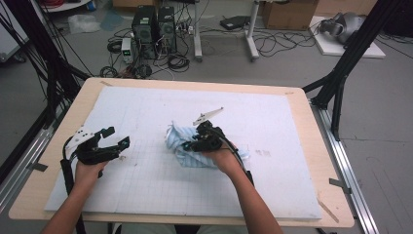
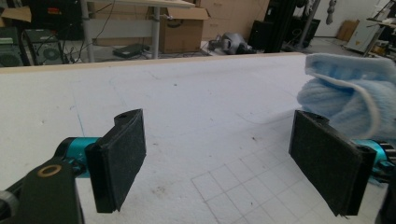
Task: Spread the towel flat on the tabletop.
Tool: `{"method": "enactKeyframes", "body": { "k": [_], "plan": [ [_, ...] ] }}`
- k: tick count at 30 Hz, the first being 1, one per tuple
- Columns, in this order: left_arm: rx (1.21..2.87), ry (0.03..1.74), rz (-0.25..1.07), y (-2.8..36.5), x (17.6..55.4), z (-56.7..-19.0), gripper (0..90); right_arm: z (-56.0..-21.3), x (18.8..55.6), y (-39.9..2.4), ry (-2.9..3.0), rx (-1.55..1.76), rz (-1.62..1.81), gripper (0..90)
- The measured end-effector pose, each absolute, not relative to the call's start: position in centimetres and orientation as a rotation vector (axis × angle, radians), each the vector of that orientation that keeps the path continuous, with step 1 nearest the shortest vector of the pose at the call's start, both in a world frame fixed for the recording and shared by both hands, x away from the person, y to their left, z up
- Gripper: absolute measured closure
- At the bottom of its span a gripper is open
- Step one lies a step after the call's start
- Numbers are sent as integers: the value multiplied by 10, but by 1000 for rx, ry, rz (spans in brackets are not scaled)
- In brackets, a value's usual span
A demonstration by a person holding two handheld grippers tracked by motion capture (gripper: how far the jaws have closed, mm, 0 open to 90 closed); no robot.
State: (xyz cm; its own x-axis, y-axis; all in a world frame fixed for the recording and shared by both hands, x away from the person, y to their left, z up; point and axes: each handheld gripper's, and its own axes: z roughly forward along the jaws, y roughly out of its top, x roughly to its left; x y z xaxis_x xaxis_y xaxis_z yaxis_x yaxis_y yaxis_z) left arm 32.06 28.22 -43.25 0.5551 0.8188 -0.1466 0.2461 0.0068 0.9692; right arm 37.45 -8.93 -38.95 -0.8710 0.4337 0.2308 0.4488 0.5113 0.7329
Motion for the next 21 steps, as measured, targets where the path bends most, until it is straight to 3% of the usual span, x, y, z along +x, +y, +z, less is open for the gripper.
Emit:
{"method": "enactKeyframes", "body": {
  "k": [8, 10, 11, 16, 18, 19, 20, 21],
  "plan": [
    [1553, 942, 569, 281, 321, -433, 192, -380, 385, -79, -2730, -770, -1364, 716],
    [1555, 941, 572, 281, 321, -433, 191, -381, 389, -80, -2755, -784, -1357, 675],
    [1554, 941, 572, 281, 321, -433, 192, -384, 394, -84, -2819, -866, -1348, 535],
    [1558, 942, 570, 281, 321, -433, 192, -386, 403, -96, -2798, -928, -1362, 506],
    [1562, 940, 571, 281, 321, -433, 192, -382, 403, -102, -2779, -894, -1395, 700],
    [1564, 941, 571, 281, 321, -433, 192, -382, 403, -102, -2779, -894, -1395, 700],
    [1563, 940, 570, 281, 321, -434, 192, -379, 401, -101, -2882, -846, -1335, 798],
    [1562, 941, 570, 280, 322, -434, 192, -378, 402, -100, -2917, -841, -1314, 806]
  ]
}}
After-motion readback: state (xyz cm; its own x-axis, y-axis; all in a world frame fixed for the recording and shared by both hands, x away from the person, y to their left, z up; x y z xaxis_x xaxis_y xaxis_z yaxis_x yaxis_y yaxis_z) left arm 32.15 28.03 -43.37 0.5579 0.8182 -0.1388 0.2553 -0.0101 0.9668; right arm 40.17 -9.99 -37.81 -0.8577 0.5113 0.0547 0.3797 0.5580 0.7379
